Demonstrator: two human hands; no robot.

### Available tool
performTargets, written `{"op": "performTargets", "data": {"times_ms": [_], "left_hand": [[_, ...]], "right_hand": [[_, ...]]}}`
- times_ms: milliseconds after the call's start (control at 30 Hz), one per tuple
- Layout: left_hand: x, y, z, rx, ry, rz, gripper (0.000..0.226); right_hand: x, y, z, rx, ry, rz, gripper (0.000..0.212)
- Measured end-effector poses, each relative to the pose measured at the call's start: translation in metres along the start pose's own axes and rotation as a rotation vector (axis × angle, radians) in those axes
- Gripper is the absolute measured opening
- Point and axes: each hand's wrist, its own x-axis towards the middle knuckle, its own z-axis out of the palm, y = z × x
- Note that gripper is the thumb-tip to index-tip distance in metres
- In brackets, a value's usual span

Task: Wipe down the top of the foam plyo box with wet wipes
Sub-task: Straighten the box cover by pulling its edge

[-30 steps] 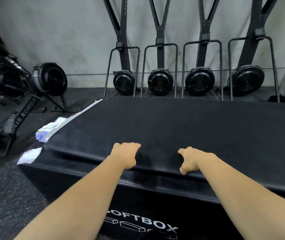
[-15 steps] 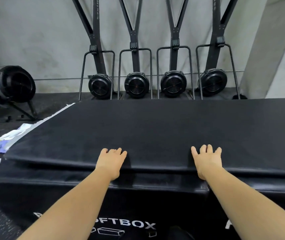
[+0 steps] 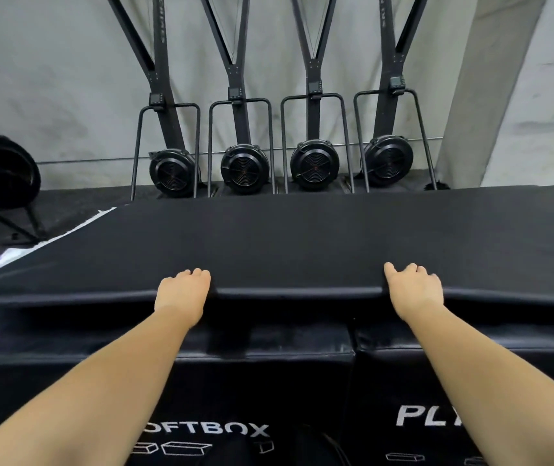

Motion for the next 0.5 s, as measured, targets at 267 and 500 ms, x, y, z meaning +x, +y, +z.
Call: {"op": "performTargets", "data": {"times_ms": [267, 500], "left_hand": [[-0.017, 0.006, -0.035, -0.032, 0.039, 0.033, 0.051], [-0.040, 0.033, -0.056, -0.100, -0.001, 0.085, 0.045]], "right_hand": [[-0.014, 0.030, -0.030, 0.014, 0.048, 0.025, 0.059], [-0.038, 0.074, -0.041, 0.006, 0.059, 0.065, 0.040]]}}
